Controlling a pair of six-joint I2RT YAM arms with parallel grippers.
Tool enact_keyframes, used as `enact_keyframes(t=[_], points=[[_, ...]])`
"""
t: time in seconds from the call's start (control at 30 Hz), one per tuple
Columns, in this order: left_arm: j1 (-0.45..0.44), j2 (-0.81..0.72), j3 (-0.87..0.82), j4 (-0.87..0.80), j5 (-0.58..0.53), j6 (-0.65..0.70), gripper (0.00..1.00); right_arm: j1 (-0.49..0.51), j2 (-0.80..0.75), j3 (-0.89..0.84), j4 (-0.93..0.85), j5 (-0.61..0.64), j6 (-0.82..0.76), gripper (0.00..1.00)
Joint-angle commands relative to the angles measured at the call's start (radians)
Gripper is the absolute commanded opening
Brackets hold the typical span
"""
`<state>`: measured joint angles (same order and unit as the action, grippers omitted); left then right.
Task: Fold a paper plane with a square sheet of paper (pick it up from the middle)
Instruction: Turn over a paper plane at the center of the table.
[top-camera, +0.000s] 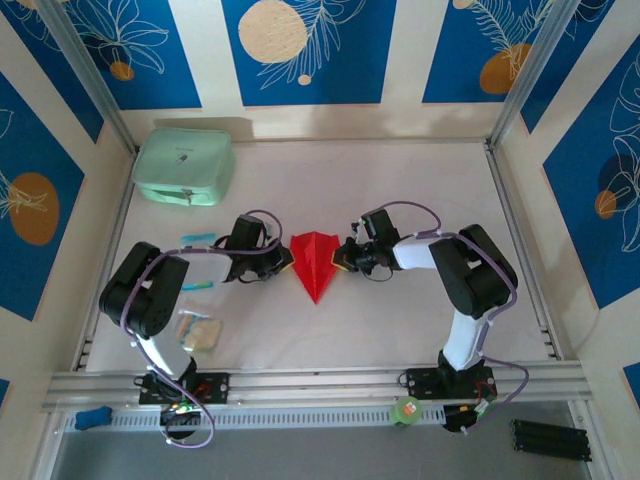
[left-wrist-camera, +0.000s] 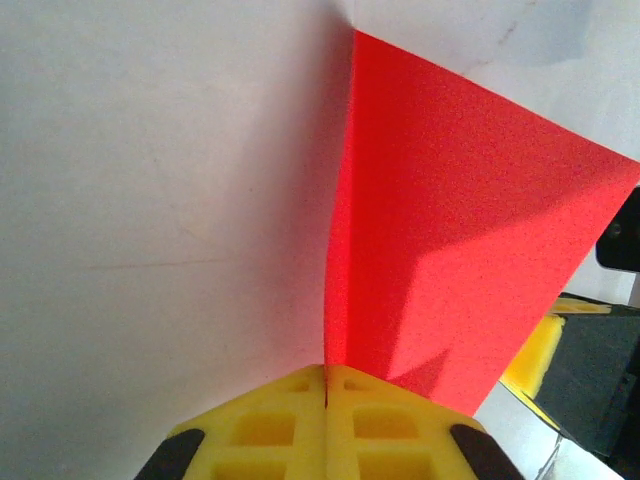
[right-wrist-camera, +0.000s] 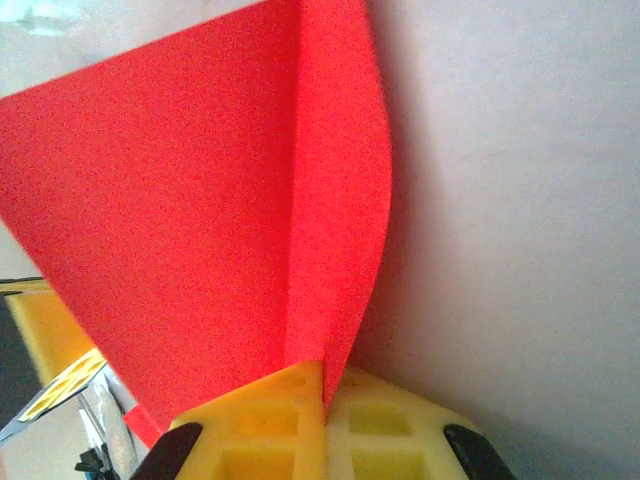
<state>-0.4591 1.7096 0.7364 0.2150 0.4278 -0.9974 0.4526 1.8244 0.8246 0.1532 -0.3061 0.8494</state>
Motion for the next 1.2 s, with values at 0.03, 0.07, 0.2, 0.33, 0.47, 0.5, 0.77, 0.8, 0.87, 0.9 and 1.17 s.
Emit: enact_keyframes(t=[0.03,0.07,0.2,0.33,0.47,0.5,0.77,0.8,0.87,0.9,1.17], points=[[-0.008,-0.024,0.009,-0.063,-0.031,0.006,0.17,0.01,0.015,0.028,-0.007,-0.034,0.003,0.02],[-0.006,-0.04,0.011,-0.087,-0.037,0.019,0.2,0.009,0.015,0.03,-0.008,-0.033,0.001,0.02],[-0.01,-0.155,0.0,-0.211,-0.085,0.061,0.3,0.009,0.008,0.035,-0.027,-0.032,-0.007,0.02],[-0.061,-0.281,-0.008,-0.327,-0.161,0.092,0.34,0.012,0.006,0.033,-0.031,-0.029,-0.009,0.02],[-0.137,-0.276,0.011,-0.328,-0.175,0.069,0.35,0.014,0.01,0.039,-0.03,-0.029,-0.008,0.02],[-0.151,-0.261,0.016,-0.309,-0.168,0.065,0.35,0.014,0.01,0.04,-0.031,-0.028,-0.009,0.02],[-0.176,-0.12,0.067,-0.208,-0.105,0.066,0.36,0.018,0.015,0.041,-0.03,-0.028,-0.01,0.02],[-0.175,-0.111,0.067,-0.195,-0.097,0.065,0.35,0.02,0.017,0.041,-0.03,-0.028,-0.01,0.02],[-0.177,-0.101,0.07,-0.178,-0.084,0.061,0.31,0.022,0.021,0.041,-0.029,-0.029,-0.009,0.02],[-0.177,-0.098,0.07,-0.175,-0.084,0.062,0.3,0.023,0.021,0.042,-0.027,-0.028,-0.008,0.02],[-0.177,-0.078,0.075,-0.174,-0.079,0.07,0.28,0.024,0.027,0.046,-0.026,-0.028,-0.008,0.02]])
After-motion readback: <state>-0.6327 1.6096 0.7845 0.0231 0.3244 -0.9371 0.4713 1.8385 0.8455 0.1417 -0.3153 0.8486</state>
